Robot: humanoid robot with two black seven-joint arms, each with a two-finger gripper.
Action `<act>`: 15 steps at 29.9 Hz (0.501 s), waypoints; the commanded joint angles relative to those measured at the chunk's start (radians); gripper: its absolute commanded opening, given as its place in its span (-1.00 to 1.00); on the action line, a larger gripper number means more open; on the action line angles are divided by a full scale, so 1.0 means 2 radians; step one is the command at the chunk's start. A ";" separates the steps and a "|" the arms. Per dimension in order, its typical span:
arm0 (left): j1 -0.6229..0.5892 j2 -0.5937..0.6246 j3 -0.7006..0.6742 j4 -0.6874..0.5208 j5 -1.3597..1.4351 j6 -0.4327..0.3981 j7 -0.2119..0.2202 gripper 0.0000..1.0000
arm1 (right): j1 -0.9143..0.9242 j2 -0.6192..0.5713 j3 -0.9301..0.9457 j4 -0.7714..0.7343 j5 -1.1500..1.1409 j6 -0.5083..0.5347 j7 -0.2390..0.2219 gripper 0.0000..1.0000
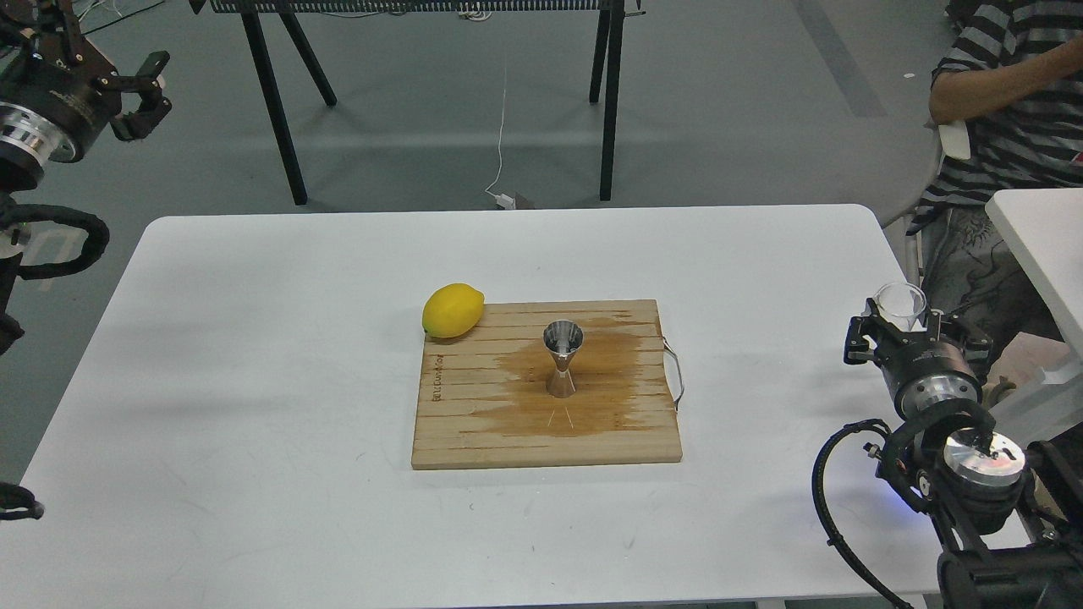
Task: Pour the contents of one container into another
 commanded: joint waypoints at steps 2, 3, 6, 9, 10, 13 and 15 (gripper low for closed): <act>0.000 0.002 0.000 0.000 0.000 0.000 0.000 0.99 | 0.032 0.018 0.000 -0.079 0.004 0.073 -0.008 -0.22; 0.000 0.003 0.000 0.000 0.000 0.000 0.000 0.99 | 0.036 0.020 0.000 -0.101 0.007 0.096 -0.009 -0.22; -0.001 0.002 0.000 0.000 0.000 0.000 0.000 0.99 | 0.050 0.024 -0.001 -0.146 0.019 0.142 -0.009 -0.23; -0.002 0.002 0.000 0.000 0.000 0.000 0.001 0.99 | 0.059 0.024 -0.004 -0.169 0.021 0.160 -0.012 -0.22; -0.002 0.002 0.000 0.000 0.000 0.000 0.000 0.99 | 0.063 0.024 -0.004 -0.176 0.020 0.166 -0.014 -0.22; -0.002 0.002 0.000 0.000 0.000 0.000 0.000 0.99 | 0.074 0.026 -0.007 -0.205 0.021 0.189 -0.018 -0.22; -0.002 0.002 0.000 0.000 0.000 0.000 0.000 0.99 | 0.086 0.030 -0.008 -0.228 0.021 0.199 -0.018 -0.22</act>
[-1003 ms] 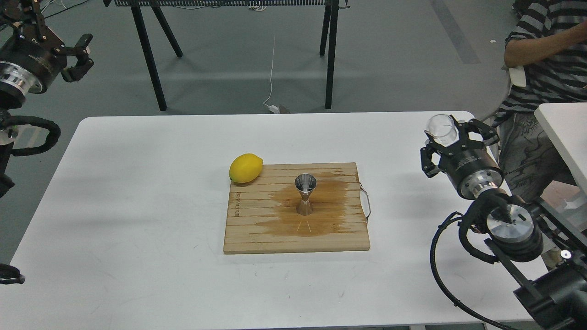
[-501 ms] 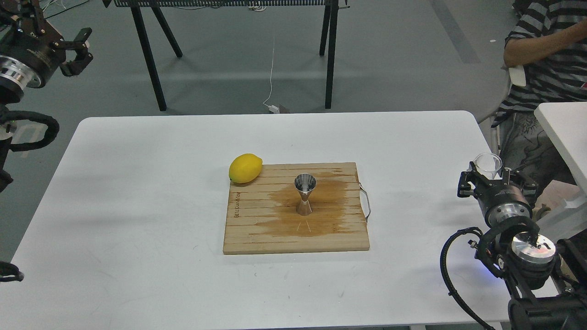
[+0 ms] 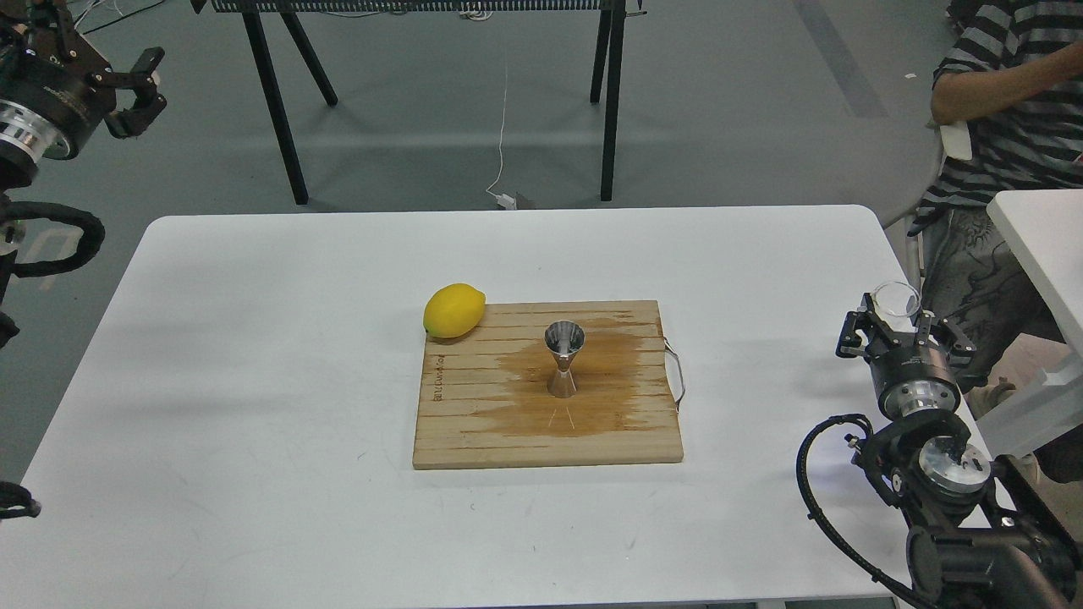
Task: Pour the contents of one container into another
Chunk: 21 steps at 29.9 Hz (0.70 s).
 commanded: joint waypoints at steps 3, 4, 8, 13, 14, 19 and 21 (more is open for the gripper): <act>0.000 -0.001 0.000 0.000 0.000 0.000 0.000 0.99 | 0.044 0.022 -0.005 -0.076 0.000 0.031 -0.002 -0.21; 0.000 -0.001 0.000 0.000 0.000 0.000 0.000 0.99 | 0.052 0.029 -0.005 -0.092 -0.001 0.040 -0.002 -0.20; 0.000 -0.002 0.000 0.000 0.001 0.000 0.000 0.99 | 0.077 0.050 -0.005 -0.136 0.000 0.061 -0.003 -0.20; -0.001 -0.002 0.000 -0.001 0.002 0.000 0.000 0.99 | 0.085 0.051 -0.004 -0.159 0.000 0.062 -0.003 -0.18; -0.001 -0.002 0.000 -0.001 0.002 0.000 0.000 0.99 | 0.087 0.051 -0.004 -0.166 0.000 0.062 -0.003 -0.17; -0.001 -0.003 0.000 -0.001 0.002 0.000 0.000 0.99 | 0.090 0.051 -0.005 -0.179 -0.001 0.059 -0.003 -0.11; -0.001 -0.003 0.000 -0.001 0.002 0.000 0.000 0.99 | 0.090 0.051 -0.005 -0.185 -0.001 0.059 -0.003 -0.08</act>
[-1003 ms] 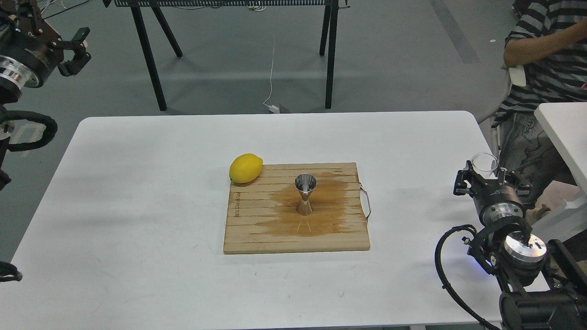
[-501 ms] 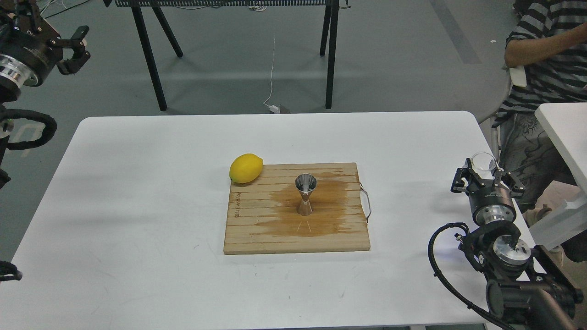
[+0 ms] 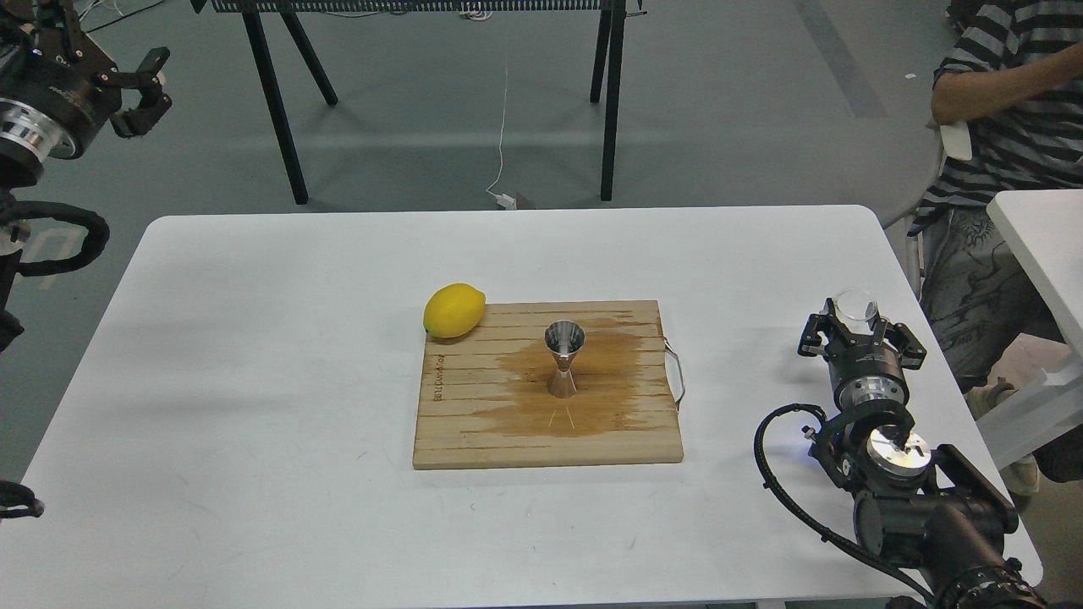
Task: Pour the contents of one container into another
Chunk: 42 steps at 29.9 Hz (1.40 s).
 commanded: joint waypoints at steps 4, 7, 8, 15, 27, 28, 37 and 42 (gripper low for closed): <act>0.000 0.000 0.000 0.000 0.000 0.000 0.000 0.99 | 0.003 0.000 -0.003 -0.008 -0.001 -0.004 0.000 -0.03; 0.000 0.000 0.000 0.000 0.000 0.000 0.000 0.99 | 0.003 0.000 -0.016 -0.012 -0.001 -0.005 0.001 0.02; 0.000 0.000 0.000 0.000 0.000 0.000 0.000 0.99 | 0.003 0.000 -0.018 -0.014 -0.001 -0.005 0.001 0.03; 0.000 0.000 0.000 0.000 0.000 0.000 0.000 0.99 | 0.005 0.000 -0.017 -0.016 -0.001 -0.008 0.001 0.51; 0.000 0.001 0.000 0.000 0.000 0.000 0.000 0.99 | 0.004 0.000 -0.020 -0.010 0.000 -0.005 0.001 0.97; 0.000 0.001 0.000 0.000 0.000 0.000 -0.001 0.99 | 0.004 0.000 -0.021 -0.006 0.000 -0.003 0.001 0.97; 0.000 0.001 0.000 0.000 0.000 0.000 -0.001 0.99 | -0.053 0.000 -0.056 0.175 -0.004 -0.011 0.006 0.97; 0.001 0.001 0.000 0.000 0.000 0.000 -0.001 0.99 | -0.052 -0.049 -0.093 0.271 -0.011 -0.047 0.009 0.97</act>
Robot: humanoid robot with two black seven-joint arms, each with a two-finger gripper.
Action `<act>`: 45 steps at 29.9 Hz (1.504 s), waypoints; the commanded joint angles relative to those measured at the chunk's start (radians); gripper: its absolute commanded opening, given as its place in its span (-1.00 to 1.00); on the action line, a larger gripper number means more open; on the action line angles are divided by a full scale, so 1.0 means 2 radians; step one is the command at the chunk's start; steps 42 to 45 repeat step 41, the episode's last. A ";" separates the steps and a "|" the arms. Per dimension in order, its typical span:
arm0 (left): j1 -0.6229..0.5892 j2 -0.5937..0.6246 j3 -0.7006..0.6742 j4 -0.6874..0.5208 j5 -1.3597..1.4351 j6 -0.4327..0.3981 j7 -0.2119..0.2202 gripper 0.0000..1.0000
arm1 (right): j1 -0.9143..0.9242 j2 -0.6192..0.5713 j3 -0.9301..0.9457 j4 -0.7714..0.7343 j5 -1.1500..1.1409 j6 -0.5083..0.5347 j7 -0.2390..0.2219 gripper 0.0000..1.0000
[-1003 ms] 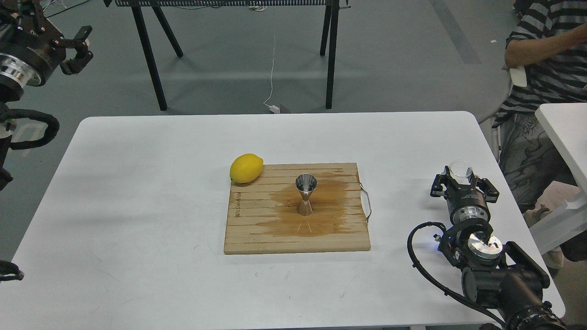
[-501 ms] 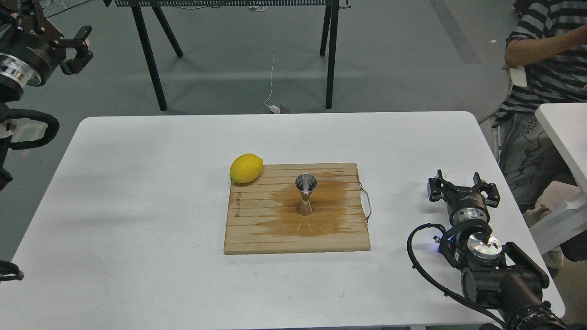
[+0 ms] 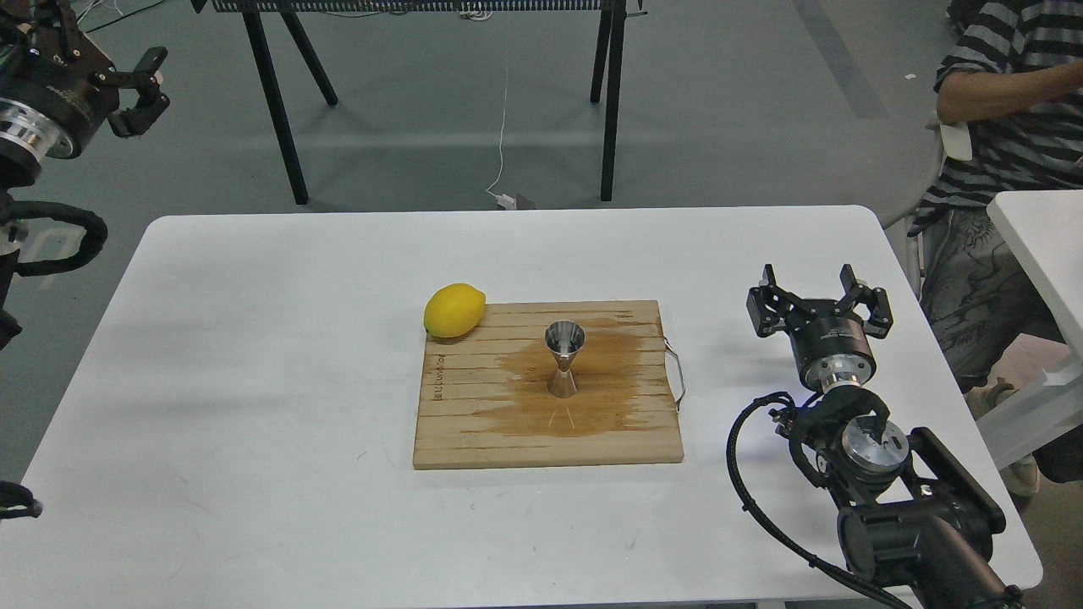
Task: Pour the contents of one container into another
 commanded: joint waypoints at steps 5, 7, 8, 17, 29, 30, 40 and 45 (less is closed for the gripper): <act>0.002 -0.001 0.000 0.002 -0.003 0.000 -0.001 0.99 | 0.065 -0.115 -0.058 0.027 -0.067 -0.020 0.000 0.97; 0.004 -0.002 0.000 0.005 -0.003 0.000 -0.001 0.99 | 0.082 -0.137 -0.080 0.004 -0.102 -0.022 0.000 0.97; 0.005 -0.003 -0.001 0.005 -0.004 0.000 0.000 0.99 | 0.095 -0.147 -0.092 -0.008 -0.119 -0.023 0.000 0.97; 0.012 -0.044 -0.001 0.040 -0.012 0.000 -0.001 0.99 | 0.123 -0.171 -0.122 -0.044 -0.173 -0.033 0.001 0.98; 0.081 -0.087 -0.005 0.055 -0.051 0.000 -0.002 0.99 | 0.102 -0.169 -0.119 -0.036 -0.172 -0.027 0.000 0.98; 0.085 -0.087 -0.004 0.056 -0.058 0.000 -0.002 0.99 | 0.102 -0.169 -0.119 -0.034 -0.172 -0.026 0.000 0.98; 0.097 -0.084 0.000 0.058 -0.063 0.000 -0.043 0.99 | 0.102 -0.167 -0.116 -0.013 -0.172 -0.025 0.000 0.98; 0.098 -0.084 0.000 0.058 -0.063 0.000 -0.044 0.99 | 0.102 -0.167 -0.116 -0.013 -0.172 -0.025 0.000 0.98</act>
